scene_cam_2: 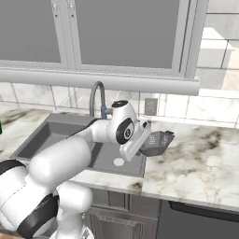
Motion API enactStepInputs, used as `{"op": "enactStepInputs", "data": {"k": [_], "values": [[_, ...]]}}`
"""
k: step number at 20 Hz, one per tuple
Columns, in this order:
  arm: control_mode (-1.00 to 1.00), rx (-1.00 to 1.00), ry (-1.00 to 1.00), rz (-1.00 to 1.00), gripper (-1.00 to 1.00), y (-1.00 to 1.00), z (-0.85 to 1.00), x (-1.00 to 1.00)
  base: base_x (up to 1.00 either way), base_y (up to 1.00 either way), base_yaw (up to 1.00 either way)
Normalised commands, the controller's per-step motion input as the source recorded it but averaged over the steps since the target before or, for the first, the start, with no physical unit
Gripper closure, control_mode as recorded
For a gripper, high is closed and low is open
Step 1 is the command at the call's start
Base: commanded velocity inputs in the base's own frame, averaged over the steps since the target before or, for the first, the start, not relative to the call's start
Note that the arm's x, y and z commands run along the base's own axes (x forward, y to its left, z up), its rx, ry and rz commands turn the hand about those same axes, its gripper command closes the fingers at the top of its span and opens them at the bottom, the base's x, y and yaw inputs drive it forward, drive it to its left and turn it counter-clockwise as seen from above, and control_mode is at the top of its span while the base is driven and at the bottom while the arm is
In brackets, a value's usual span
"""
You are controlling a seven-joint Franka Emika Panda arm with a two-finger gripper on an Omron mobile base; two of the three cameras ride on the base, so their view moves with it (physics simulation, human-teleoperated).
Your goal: Place the cup in the left basin and the colander in the right basin of the sink.
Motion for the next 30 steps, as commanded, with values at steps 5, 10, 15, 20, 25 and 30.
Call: {"op": "enactStepInputs", "data": {"k": [5,10,15,20,25,30], "values": [[-1.00,0.00,0.19,0.14,1.00,0.48,0.02,-0.07,0.00,0.00,0.00],[-1.00,0.00,0.04,0.15,1.00,0.36,0.01,0.00,0.00,0.00,0.00],[-1.00,0.02,0.00,0.14,1.00,0.28,0.00,0.05,0.00,0.00,0.00],[-1.00,0.06,0.00,0.13,1.00,0.20,0.00,0.23,0.00,0.00,0.00],[-1.00,0.10,0.00,0.13,1.00,0.17,0.00,0.32,0.00,0.00,0.00],[-1.00,0.13,0.00,0.15,1.00,0.18,0.00,0.41,0.00,0.00,0.00]]}}
